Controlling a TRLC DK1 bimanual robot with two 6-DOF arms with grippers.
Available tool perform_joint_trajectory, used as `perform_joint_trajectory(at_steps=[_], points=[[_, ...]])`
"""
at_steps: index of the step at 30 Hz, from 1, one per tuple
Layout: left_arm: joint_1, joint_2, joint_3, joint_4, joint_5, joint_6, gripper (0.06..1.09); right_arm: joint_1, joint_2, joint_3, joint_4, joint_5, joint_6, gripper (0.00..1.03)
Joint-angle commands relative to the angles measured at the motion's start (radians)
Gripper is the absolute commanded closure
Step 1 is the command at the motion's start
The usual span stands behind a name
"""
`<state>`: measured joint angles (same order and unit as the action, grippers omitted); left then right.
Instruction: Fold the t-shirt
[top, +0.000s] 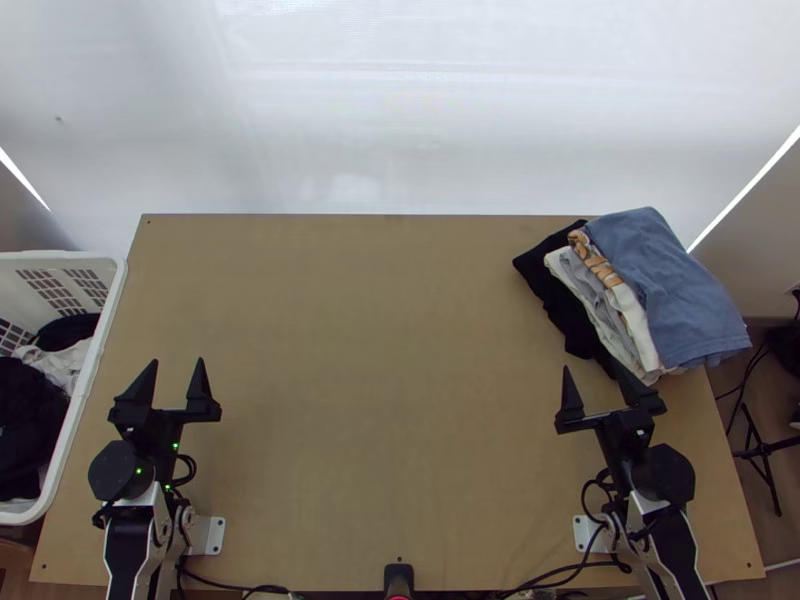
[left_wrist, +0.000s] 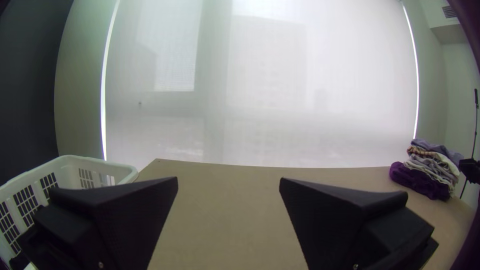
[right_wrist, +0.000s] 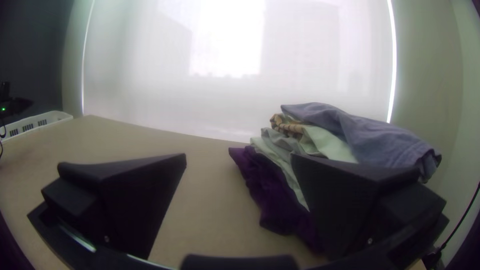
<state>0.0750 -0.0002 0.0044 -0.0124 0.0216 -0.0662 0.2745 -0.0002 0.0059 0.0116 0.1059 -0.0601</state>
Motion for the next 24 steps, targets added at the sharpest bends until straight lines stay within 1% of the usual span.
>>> perform_joint_trajectory(at_steps=[1, 11, 13, 18, 20, 24], points=[[0.0, 0.0, 0.0, 0.0, 0.0, 0.002, 0.1, 0.0, 0.0, 0.0, -0.001, 0.002, 0.0, 0.04], [0.0, 0.0, 0.0, 0.0, 0.001, 0.002, 0.1, 0.0, 0.0, 0.0, 0.001, 0.0, 0.0, 0.05], [-0.007, 0.0, 0.0, 0.0, 0.001, -0.046, 0.1, 0.0, 0.0, 0.0, -0.001, 0.0, 0.0, 0.05], [-0.012, 0.0, 0.0, 0.0, 0.001, -0.069, 0.1, 0.0, 0.0, 0.0, 0.001, 0.0, 0.0, 0.05], [-0.024, 0.0, 0.0, -0.001, 0.001, -0.149, 0.1, 0.0, 0.0, 0.0, 0.001, 0.0, 0.0, 0.05], [-0.043, -0.001, 0.0, 0.002, -0.002, -0.15, 0.1, 0.0, 0.0, 0.0, 0.001, 0.0, 0.0, 0.05]])
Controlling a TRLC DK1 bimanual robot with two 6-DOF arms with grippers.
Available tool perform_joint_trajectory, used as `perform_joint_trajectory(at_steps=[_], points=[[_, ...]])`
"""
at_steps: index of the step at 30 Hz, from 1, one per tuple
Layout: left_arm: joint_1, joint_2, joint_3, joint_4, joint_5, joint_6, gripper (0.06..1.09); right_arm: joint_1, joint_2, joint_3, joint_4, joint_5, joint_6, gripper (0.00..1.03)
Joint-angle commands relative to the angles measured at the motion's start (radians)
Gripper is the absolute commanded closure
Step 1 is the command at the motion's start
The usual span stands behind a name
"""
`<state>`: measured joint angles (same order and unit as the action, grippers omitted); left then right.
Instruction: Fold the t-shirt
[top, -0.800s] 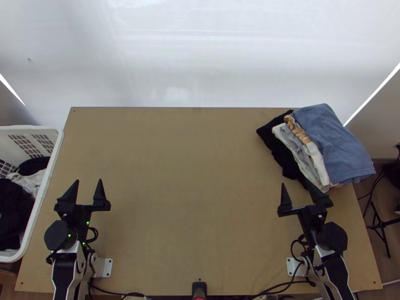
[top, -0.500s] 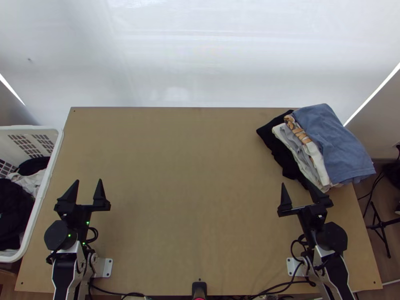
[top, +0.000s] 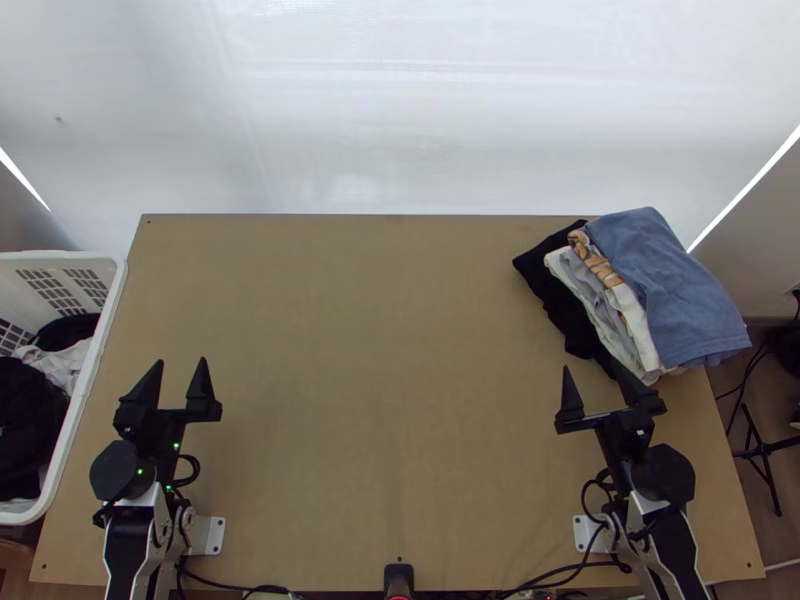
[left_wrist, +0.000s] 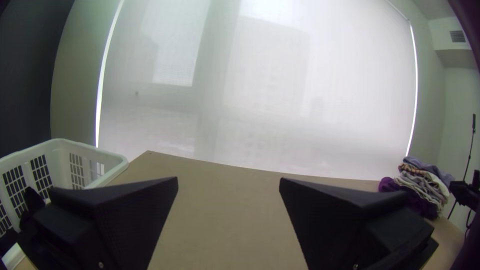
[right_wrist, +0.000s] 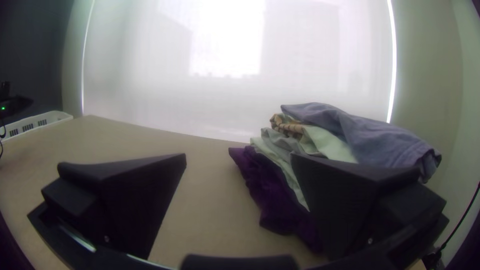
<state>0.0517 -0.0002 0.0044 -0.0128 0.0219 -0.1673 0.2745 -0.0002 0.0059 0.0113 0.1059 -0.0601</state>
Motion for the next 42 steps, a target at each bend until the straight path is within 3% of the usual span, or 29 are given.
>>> perform_joint_trajectory(at_steps=[1, 8, 13, 18, 24, 30, 42], points=[[-0.019, -0.003, 0.006, 0.007, -0.004, -0.047, 0.1, 0.0, 0.0, 0.0, 0.001, 0.0, 0.0, 0.05], [-0.009, 0.014, 0.154, 0.039, -0.04, 0.002, 0.11, 0.0, 0.0, 0.0, -0.001, 0.0, 0.0, 0.04], [0.056, 0.276, 0.463, 0.025, -0.145, 0.015, 0.11, 0.0, 0.0, 0.0, 0.001, 0.0, 0.0, 0.04], [0.293, 0.532, 0.786, 0.013, -0.149, 0.012, 0.11, 0.0, 0.0, 0.0, -0.001, 0.0, 0.0, 0.04], [0.698, 0.973, 1.217, -0.228, -0.146, -0.028, 0.11, 0.0, 0.0, 0.0, 0.001, 0.0, 0.0, 0.04], [0.919, 1.381, 1.562, -0.553, -0.145, -0.049, 0.11, 0.0, 0.0, 0.0, -0.001, 0.0, 0.0, 0.04], [1.102, 1.843, 1.548, -0.728, -0.152, 0.132, 0.11, 0.0, 0.0, 0.0, -0.001, 0.002, 0.0, 0.05]])
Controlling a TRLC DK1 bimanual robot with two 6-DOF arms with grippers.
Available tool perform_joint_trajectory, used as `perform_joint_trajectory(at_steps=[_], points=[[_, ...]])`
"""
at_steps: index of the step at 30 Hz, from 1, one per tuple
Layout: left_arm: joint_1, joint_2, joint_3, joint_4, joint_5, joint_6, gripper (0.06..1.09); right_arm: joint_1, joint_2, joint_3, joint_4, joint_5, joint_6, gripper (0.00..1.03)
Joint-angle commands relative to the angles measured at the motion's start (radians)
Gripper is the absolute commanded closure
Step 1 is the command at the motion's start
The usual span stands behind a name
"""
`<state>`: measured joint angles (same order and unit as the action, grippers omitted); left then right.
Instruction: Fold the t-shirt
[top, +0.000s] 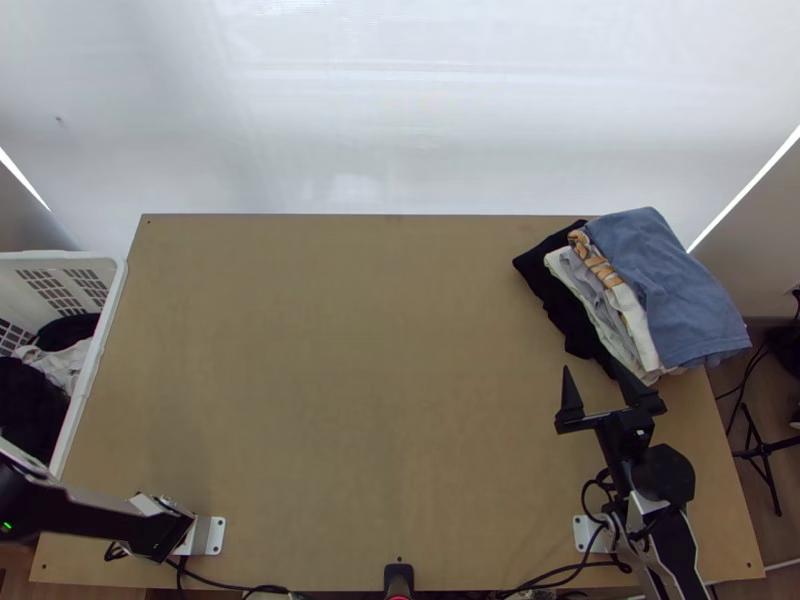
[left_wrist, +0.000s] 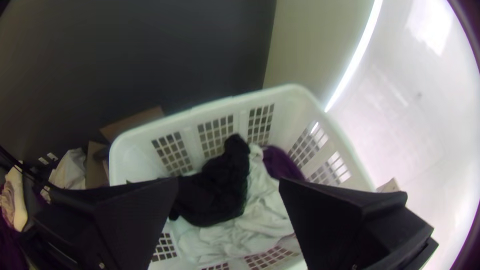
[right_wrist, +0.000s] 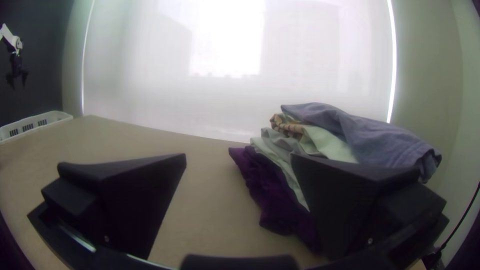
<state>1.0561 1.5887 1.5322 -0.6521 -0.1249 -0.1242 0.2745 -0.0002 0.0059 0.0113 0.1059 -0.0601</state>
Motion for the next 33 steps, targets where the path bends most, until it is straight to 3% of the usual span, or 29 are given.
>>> perform_joint_trajectory(at_steps=[1, 10, 19, 33], points=[[0.107, 0.29, 0.016, -0.08, -0.01, 0.095, 0.11, 0.0, 0.0, 0.0, -0.001, 0.0, 0.0, 0.04], [0.179, 0.613, 0.023, 0.174, -0.021, 0.189, 0.11, 0.0, 0.0, 0.0, 0.001, 0.0, 0.0, 0.05], [0.174, 0.895, 0.183, 0.235, -0.007, 0.256, 0.11, 0.0, 0.0, 0.0, 0.001, 0.0, 0.0, 0.04], [0.147, 1.294, 0.732, 0.108, 0.014, 0.276, 0.11, 0.0, 0.0, 0.0, -0.001, 0.0, 0.0, 0.05]])
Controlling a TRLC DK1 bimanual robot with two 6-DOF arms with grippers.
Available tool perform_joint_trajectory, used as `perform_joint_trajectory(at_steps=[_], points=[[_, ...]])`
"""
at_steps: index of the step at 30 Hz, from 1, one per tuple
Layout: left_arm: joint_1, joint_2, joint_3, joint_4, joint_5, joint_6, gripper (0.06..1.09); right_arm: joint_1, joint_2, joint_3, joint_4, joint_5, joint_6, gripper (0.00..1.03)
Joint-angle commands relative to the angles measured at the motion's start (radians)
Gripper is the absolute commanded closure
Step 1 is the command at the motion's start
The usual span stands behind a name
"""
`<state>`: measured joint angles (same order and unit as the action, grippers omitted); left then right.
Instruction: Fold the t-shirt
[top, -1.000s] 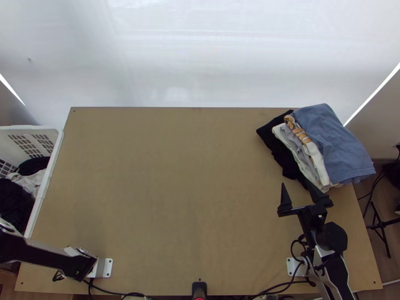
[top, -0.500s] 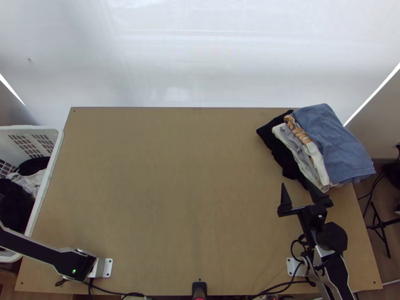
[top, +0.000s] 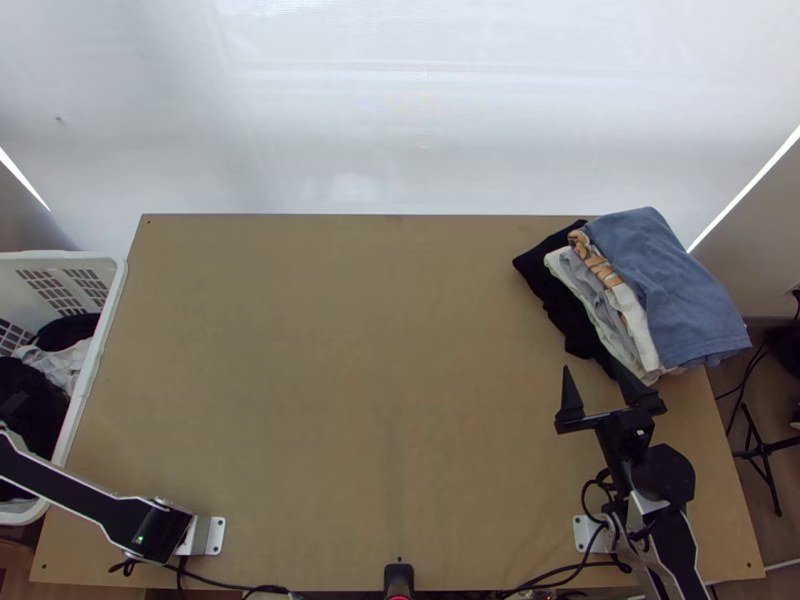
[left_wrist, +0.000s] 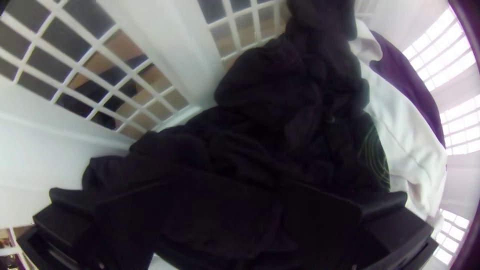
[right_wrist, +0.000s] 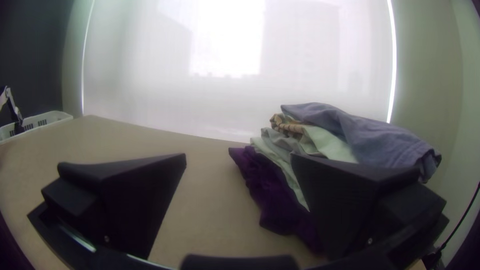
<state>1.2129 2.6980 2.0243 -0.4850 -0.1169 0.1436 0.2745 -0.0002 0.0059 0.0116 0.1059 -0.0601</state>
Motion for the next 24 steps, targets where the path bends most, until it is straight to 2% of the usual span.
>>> perform_joint_trajectory(at_steps=[1, 2, 3, 4, 5, 6, 10, 16, 18, 21, 24], points=[[-0.01, 0.192, 0.24, -0.053, 0.006, 0.013, 0.11, 0.0, 0.0, 0.0, -0.001, 0.0, 0.0, 0.04], [-0.013, 0.195, 0.24, -0.052, 0.006, 0.011, 0.16, 0.0, 0.0, 0.0, -0.001, 0.002, 0.0, 0.05], [-0.016, 0.197, 0.234, -0.049, 0.006, 0.01, 0.35, 0.0, 0.0, 0.0, -0.001, 0.0, 0.0, 0.05], [-0.018, 0.197, 0.231, -0.038, 0.006, 0.005, 0.64, 0.0, 0.0, 0.0, 0.001, 0.0, 0.0, 0.04], [-0.021, 0.197, 0.232, -0.024, 0.006, 0.002, 0.98, 0.0, 0.0, 0.0, -0.001, 0.0, 0.0, 0.05], [-0.026, 0.184, 0.228, -0.055, 0.016, 0.027, 1.05, 0.0, 0.0, 0.0, 0.001, 0.0, 0.0, 0.04], [-0.03, 0.065, 0.206, -0.148, 0.045, 0.013, 1.05, 0.0, 0.0, 0.0, 0.001, 0.0, 0.0, 0.05], [-0.003, -0.3, 0.145, -0.283, 0.292, -0.091, 1.05, 0.0, 0.0, 0.0, 0.001, 0.0, 0.0, 0.04], [0.002, -0.417, 0.145, -0.299, 0.345, -0.125, 1.05, 0.0, 0.0, 0.0, 0.001, 0.0, 0.0, 0.04], [0.017, -0.572, 0.146, -0.326, 0.474, -0.18, 1.05, 0.0, 0.0, 0.0, 0.001, 0.0, 0.0, 0.05], [0.011, -0.702, 0.145, -0.356, 0.493, -0.188, 1.05, 0.0, 0.0, 0.0, 0.001, 0.0, 0.0, 0.05]])
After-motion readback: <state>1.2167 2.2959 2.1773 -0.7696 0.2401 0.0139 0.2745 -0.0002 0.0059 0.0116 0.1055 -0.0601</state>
